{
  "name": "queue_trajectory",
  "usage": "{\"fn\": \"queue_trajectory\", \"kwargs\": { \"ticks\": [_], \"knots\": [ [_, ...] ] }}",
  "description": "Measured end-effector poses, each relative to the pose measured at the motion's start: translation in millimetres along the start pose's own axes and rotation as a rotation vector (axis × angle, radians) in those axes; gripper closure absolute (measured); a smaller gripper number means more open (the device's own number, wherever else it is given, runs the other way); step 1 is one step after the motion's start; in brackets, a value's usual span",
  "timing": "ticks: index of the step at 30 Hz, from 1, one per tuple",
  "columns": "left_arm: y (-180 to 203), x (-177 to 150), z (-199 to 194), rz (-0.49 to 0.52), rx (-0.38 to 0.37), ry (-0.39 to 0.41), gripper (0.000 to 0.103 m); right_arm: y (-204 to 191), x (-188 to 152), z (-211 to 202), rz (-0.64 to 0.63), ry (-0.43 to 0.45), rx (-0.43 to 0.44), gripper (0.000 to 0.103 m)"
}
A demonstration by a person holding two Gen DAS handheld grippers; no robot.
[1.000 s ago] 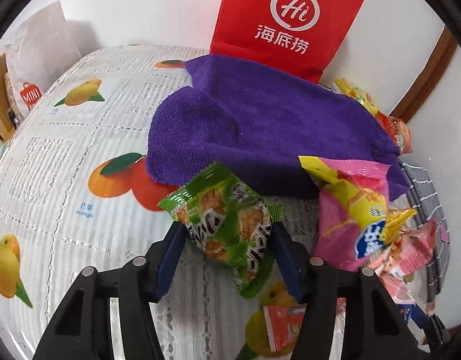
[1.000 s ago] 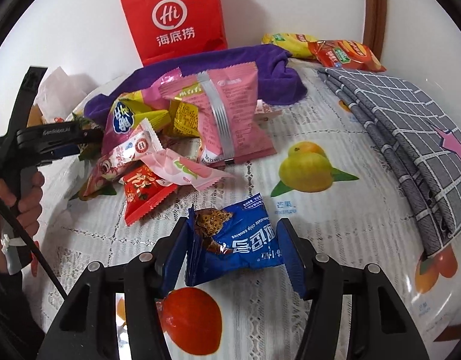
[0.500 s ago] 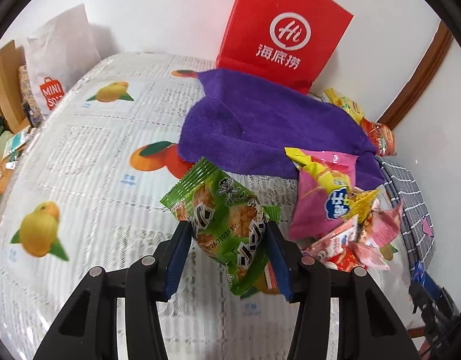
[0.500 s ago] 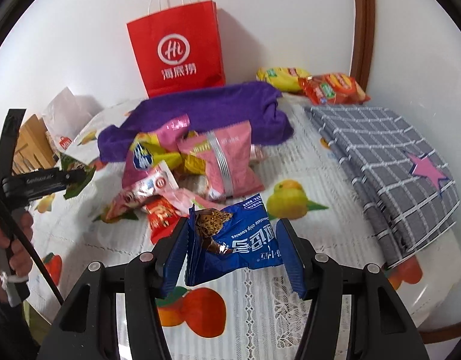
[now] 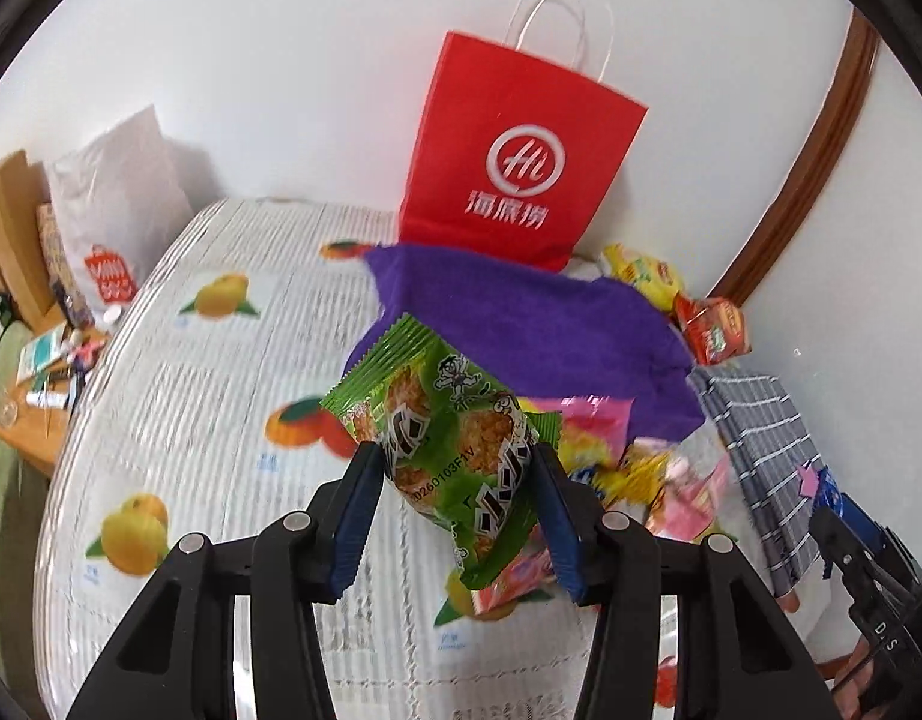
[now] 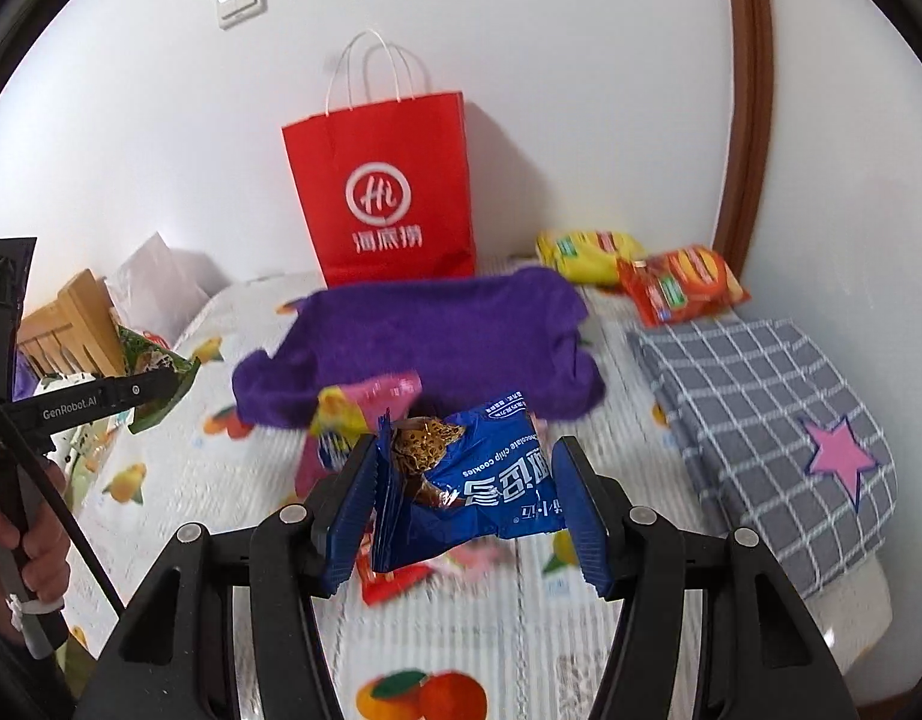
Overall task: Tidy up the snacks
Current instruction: 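Carry both packets onto the purple towel and open both tools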
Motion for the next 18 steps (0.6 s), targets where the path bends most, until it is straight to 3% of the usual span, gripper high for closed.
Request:
{"fn": "queue_trajectory", "kwargs": {
  "ticks": [18],
  "knots": [
    [42, 80, 40, 0.081, -0.019, 0.04, 0.055, 6, 89, 61, -0.028, 0.041, 0.003, 0.045]
  ]
}}
Point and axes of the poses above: each gripper's, at about its wrist camera, not at the fingertips, and z roughly the way its jaws point, y to its right, x to its top, the point moved 5 cm from there along z, roughly the way its jaws point, and after that the axes turned 4 degrees about -z, right-handed, at the moved point
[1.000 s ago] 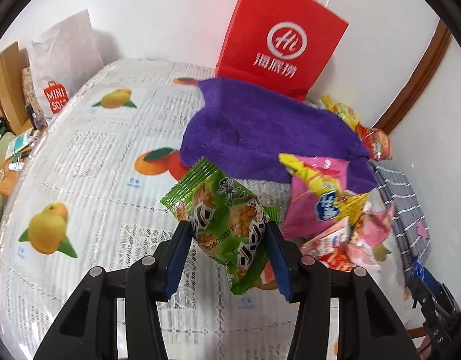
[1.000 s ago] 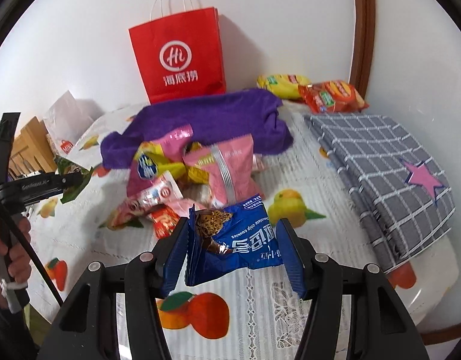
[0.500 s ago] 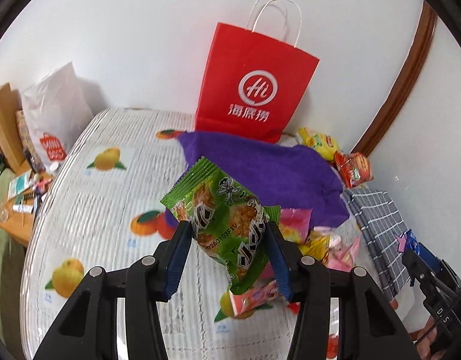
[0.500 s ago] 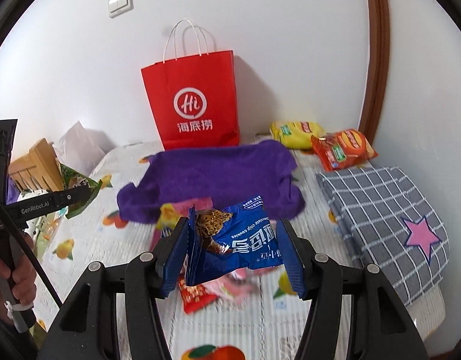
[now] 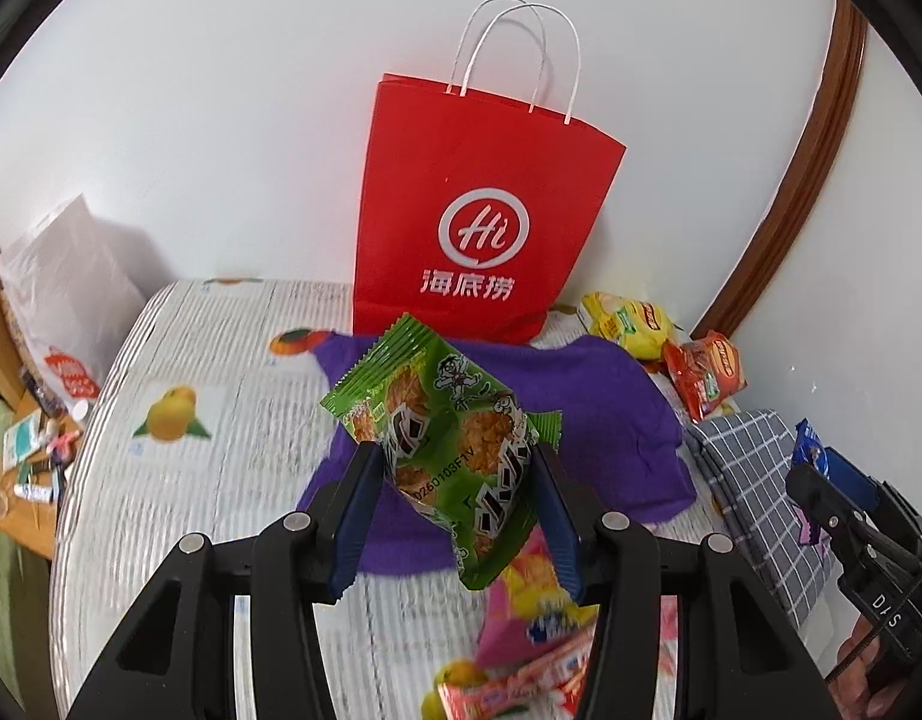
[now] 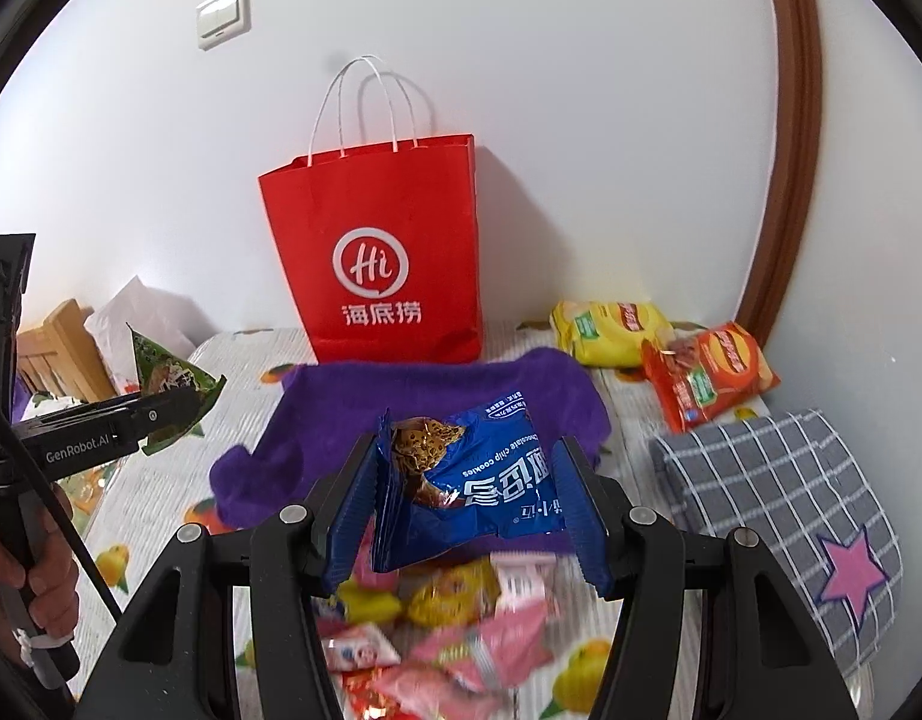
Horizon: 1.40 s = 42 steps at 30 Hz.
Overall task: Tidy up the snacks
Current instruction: 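Carry both packets onto the purple towel and open both tools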
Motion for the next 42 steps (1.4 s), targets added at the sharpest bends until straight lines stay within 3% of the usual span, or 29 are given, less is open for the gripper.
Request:
{"fn": "queue_trajectory", "kwargs": {
  "ticks": [13, 23, 34, 37, 42],
  "knots": [
    [12, 35, 70, 0.003, 0.004, -0.041, 0.055, 25, 32, 82, 0.028, -0.04, -0.007, 0.045],
    [2, 50, 115, -0.029, 0.015, -0.056, 0.055, 16, 66, 133, 0.036, -0.033, 0.058, 0.045],
    [-26, 51, 141, -0.077, 0.028, -0.093, 0.055, 20, 51, 182, 0.053, -0.103, 0.078, 0.045],
    [-30, 49, 147, -0.092, 0.027, -0.105, 0.055, 26, 40, 198, 0.069, -0.161, 0.096, 0.045],
    [-31, 47, 157, -0.096, 0.034, -0.128, 0.055, 34, 20, 223, 0.04, -0.272, 0.035, 0.045]
  ]
}}
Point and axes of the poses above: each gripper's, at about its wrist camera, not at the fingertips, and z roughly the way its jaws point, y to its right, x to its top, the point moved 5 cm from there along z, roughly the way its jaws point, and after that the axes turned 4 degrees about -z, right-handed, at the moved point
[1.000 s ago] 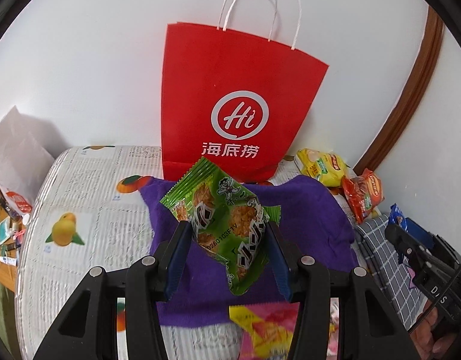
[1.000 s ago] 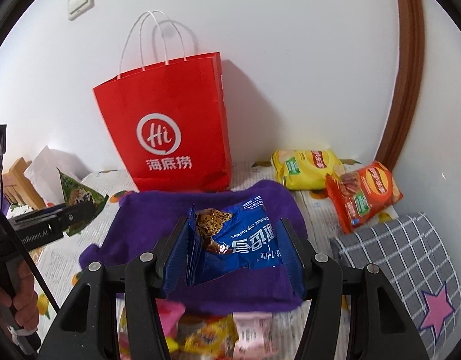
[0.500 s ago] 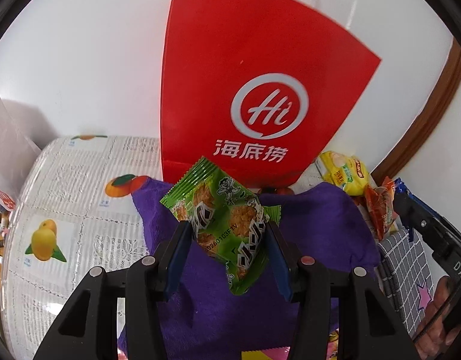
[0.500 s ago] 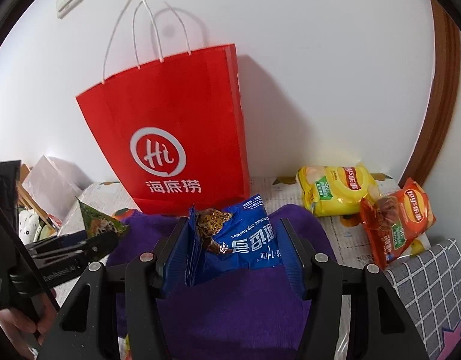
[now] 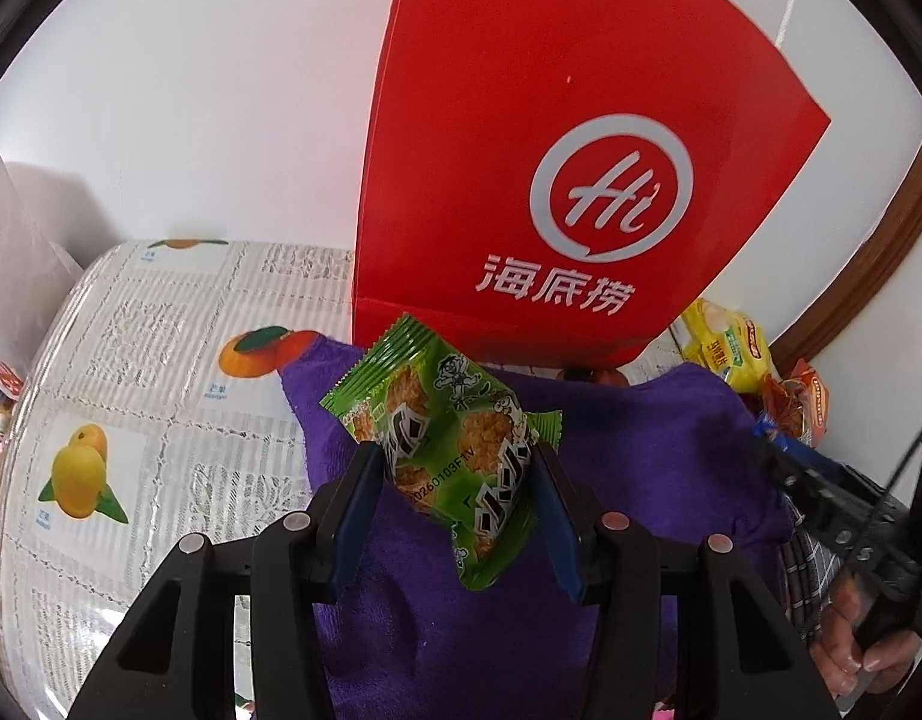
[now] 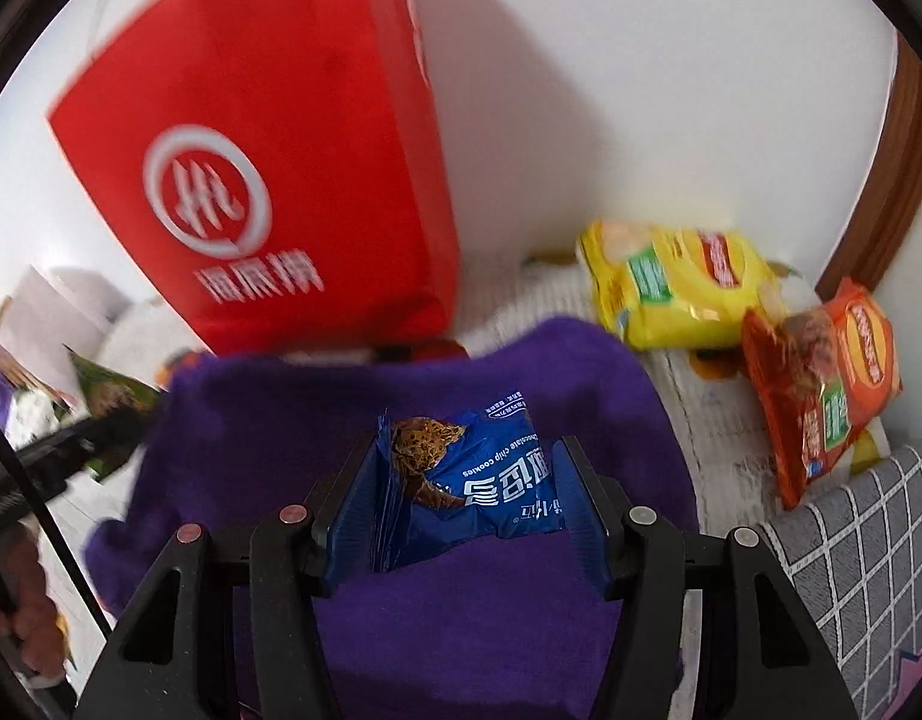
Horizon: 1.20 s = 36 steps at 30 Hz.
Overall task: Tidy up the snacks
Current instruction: 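Carry both packets onto the purple towel and open both tools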
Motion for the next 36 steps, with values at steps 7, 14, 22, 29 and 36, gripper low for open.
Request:
{"fn": "queue_trajectory", "kwargs": {
  "ticks": [7, 14, 22, 29, 36],
  "knots": [
    [-1, -5, 15, -0.008, 0.024, -0.052, 0.055, 15, -11, 23, 0.032, -0.095, -0.011, 0.045],
    [-1, -11, 25, -0.004, 0.052, -0.082, 0.055, 21, -17, 32, 0.062, -0.141, 0.003, 0.045],
    [4, -18, 32, 0.012, 0.07, -0.107, 0.055, 21, -15, 36, 0.061, -0.163, 0.023, 0.044],
    [6, -21, 38, 0.019, 0.076, -0.128, 0.055, 16, -18, 44, 0.043, -0.211, 0.02, 0.041],
    [8, -23, 42, 0.019, 0.062, -0.145, 0.055, 11, -13, 32, 0.016, -0.173, 0.018, 0.024]
  ]
}}
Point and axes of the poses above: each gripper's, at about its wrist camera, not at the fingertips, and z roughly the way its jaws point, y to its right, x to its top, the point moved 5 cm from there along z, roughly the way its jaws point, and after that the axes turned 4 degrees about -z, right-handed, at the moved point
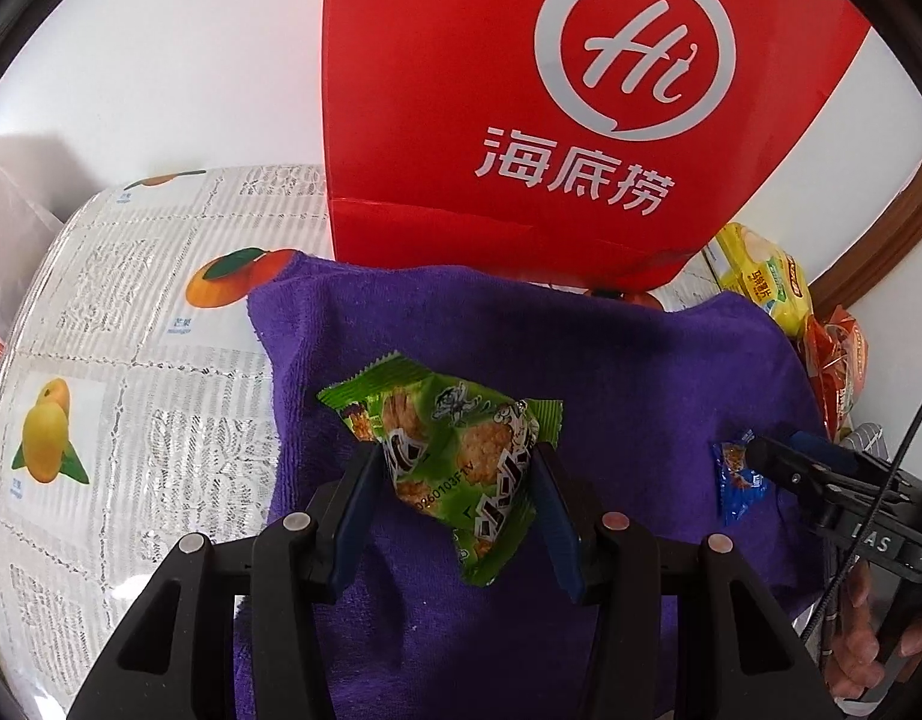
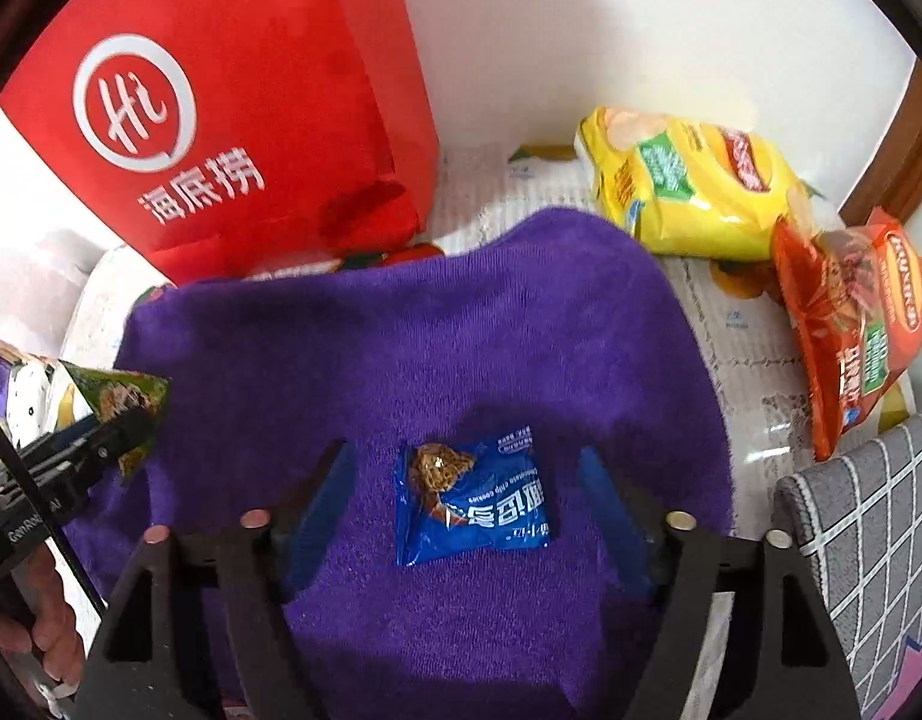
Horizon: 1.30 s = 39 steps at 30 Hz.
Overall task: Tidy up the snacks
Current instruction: 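Carry both packets onto the purple towel and open both tools, then grasp the pink-and-yellow bag with the left tool while the right tool grasps the pink triangular packet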
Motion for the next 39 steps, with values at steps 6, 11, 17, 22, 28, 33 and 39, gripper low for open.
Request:
{"fn": "queue_trajectory", "kwargs": {
  "ticks": [6, 11, 17, 22, 28, 33, 39],
  "knots": [
    [4, -1, 0, -0.001, -0.049, -0.01, 0.055, 2, 5, -17, 0.017, 0.055, 0.011, 0.024],
    [9, -1, -3, 0.026, -0.043, 0.002, 0.053, -1, 11, -35, -0.01, 0.117, -0.012, 0.024],
    [14, 2, -13, 0.062, -0.007, 0.034, 0.036, -5, 13, -57, 0.018, 0.165, 0.042, 0.024],
    [15, 3, -23, 0.065, -0.016, 0.045, 0.036, -15, 5, -85, 0.013, 0.2, 0.07, 0.024],
    [18, 4, -38, 0.062, -0.037, 0.055, 0.036, -18, -40, -113, -0.001, 0.216, 0.051, 0.024],
    [28, 0, -54, 0.079, -0.067, 0.075, 0.036, -11, -99, -132, 0.027, 0.188, 0.087, 0.023],
    [39, -3, -71, 0.09, -0.099, 0.088, 0.036, -8, -173, -141, 0.046, 0.149, 0.073, 0.023]
  ]
}}
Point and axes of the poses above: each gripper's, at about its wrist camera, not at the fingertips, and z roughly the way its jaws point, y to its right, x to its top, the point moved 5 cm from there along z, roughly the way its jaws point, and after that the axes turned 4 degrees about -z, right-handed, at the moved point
